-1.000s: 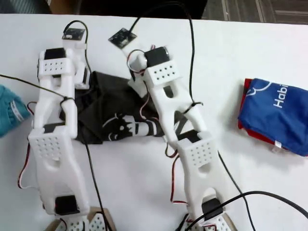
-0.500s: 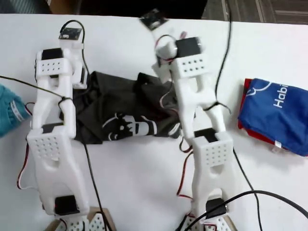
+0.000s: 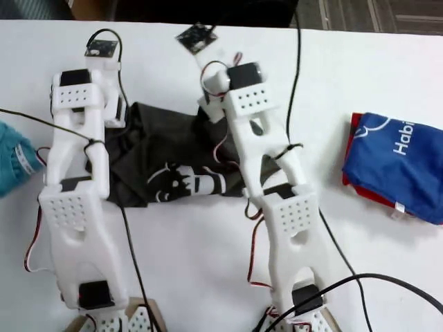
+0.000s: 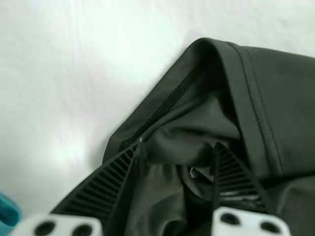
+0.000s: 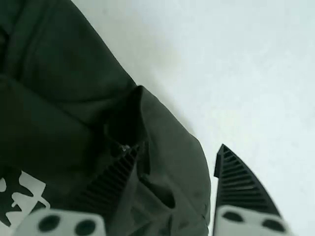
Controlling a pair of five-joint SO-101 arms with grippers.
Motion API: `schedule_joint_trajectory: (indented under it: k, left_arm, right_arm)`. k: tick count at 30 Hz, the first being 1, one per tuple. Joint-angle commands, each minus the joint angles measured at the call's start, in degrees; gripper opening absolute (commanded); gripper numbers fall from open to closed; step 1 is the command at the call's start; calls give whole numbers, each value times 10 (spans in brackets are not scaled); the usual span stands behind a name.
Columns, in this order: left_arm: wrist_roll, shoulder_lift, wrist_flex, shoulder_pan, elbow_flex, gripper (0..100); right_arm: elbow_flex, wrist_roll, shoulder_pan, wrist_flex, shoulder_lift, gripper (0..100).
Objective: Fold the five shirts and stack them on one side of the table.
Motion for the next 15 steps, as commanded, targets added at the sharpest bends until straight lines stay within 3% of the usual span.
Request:
schedule_joint_trajectory:
  k: [1, 15]
  left_arm:
    - [-6, -4, -8, -4, -27, 232]
    - [-5, -4, -8, -4, -27, 232]
  right_arm:
    - [-22, -4, -14, -14, 5, 221]
    - [-25, -4, 20, -44, 80, 209]
